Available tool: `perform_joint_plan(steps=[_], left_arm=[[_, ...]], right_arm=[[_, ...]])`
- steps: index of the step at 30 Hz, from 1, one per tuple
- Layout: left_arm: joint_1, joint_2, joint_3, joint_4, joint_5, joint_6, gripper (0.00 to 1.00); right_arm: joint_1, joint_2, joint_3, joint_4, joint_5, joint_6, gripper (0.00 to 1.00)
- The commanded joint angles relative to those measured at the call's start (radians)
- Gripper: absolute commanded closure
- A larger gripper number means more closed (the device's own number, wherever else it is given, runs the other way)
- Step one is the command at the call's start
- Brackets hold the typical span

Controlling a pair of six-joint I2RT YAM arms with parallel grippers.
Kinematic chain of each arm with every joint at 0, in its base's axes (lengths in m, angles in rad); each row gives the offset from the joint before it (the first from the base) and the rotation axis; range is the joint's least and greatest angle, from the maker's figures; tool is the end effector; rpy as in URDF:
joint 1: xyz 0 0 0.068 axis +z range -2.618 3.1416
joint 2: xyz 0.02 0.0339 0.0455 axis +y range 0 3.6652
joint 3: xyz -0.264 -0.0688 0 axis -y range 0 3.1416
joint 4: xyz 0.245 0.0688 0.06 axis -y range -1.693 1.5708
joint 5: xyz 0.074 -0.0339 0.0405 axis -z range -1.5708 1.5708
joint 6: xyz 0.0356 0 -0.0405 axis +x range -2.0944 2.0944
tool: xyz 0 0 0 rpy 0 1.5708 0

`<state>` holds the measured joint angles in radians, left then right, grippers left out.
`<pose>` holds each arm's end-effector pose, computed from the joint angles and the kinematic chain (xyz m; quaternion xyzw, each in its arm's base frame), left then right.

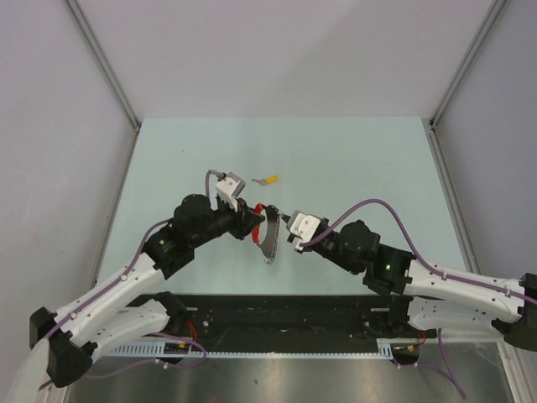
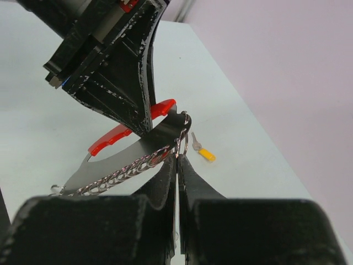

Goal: Put the keys on the keyring

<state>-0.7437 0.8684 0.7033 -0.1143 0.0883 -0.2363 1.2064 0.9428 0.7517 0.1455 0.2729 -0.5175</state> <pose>0.1496 -0.1419 0.3037 0.2260 0.7657 -0.3140 0.5138 0.0892 0.2068 0.3346 -0.4826 0.5376 0.1385 0.6774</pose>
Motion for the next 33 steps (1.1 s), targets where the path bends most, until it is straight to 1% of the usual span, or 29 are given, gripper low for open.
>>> perform_joint_plan(steps=[1,3,5,7,13,17,20,22,24,25,28,30,31,33], left_arm=[[0.116,-0.023,0.061,-0.082,0.126,-0.017,1.00],[0.148,-0.032,0.084,-0.110,0.174,-0.018,1.00],[0.148,-0.022,0.123,-0.143,0.188,0.003,1.00],[0.149,-0.014,0.139,-0.168,0.197,0.012,1.00],[0.149,0.006,0.136,-0.159,0.249,0.012,1.00],[0.147,0.017,0.131,-0.174,0.242,0.015,1.00],[0.148,0.015,0.128,-0.206,0.185,0.032,1.00],[0.148,0.009,0.124,-0.217,0.163,0.044,1.00],[0.147,0.007,0.121,-0.203,0.180,0.042,1.00],[0.147,0.007,0.113,-0.191,0.207,0.038,1.00],[0.149,0.012,0.098,-0.122,0.284,0.014,1.00],[0.149,0.020,0.093,-0.090,0.309,0.006,1.00],[0.147,0.029,0.088,-0.084,0.329,0.005,1.00],[0.148,0.037,0.075,-0.067,0.344,0.000,1.00]], right_arm=[[-0.019,-0.056,0.015,0.046,-0.083,-0.021,1.00],[-0.030,-0.039,0.017,0.045,-0.043,-0.038,1.00],[-0.030,-0.023,0.017,0.043,-0.031,-0.049,1.00],[-0.031,-0.016,0.017,0.052,-0.046,-0.047,1.00],[-0.034,-0.001,0.017,0.103,-0.084,-0.049,1.00],[-0.038,-0.007,0.017,0.146,-0.060,-0.064,1.00],[-0.042,-0.025,0.017,0.180,-0.023,-0.087,1.00],[-0.054,-0.047,0.026,0.163,-0.050,-0.075,1.00],[-0.067,-0.052,0.026,0.141,-0.132,-0.043,1.00],[-0.073,-0.049,0.026,0.135,-0.173,-0.035,1.00],[-0.087,-0.015,0.026,0.132,-0.227,-0.006,1.00],[-0.093,-0.007,0.026,0.143,-0.259,0.016,1.00],[-0.096,-0.003,0.026,0.149,-0.299,0.034,1.00],[-0.105,0.002,0.026,0.173,-0.316,0.046,1.00]])
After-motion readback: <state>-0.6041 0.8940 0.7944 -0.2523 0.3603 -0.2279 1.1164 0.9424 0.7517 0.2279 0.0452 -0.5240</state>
